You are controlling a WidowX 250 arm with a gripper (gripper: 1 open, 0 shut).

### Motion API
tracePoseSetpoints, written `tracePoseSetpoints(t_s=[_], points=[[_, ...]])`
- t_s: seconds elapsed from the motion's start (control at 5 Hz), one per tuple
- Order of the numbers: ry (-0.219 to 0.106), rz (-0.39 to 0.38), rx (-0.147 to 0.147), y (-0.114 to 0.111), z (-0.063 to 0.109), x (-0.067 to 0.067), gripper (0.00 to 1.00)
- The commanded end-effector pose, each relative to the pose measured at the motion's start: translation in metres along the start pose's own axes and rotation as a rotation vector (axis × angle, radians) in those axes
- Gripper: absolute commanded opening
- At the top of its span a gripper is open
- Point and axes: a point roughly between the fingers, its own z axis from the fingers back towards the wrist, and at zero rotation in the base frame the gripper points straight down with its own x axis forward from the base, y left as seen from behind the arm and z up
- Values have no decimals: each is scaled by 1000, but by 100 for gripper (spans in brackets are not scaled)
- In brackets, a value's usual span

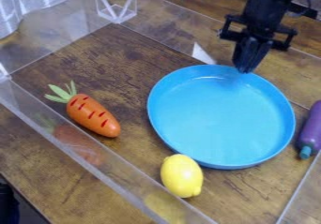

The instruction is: Remove the purple eggplant from the blue tray and put it on the table

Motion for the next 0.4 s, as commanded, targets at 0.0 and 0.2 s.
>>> tracePoseSetpoints(t_s=[0.0, 0.2], points=[[-76, 33, -105, 9, 46, 4, 0], [-73, 36, -95, 3, 33, 4, 100]])
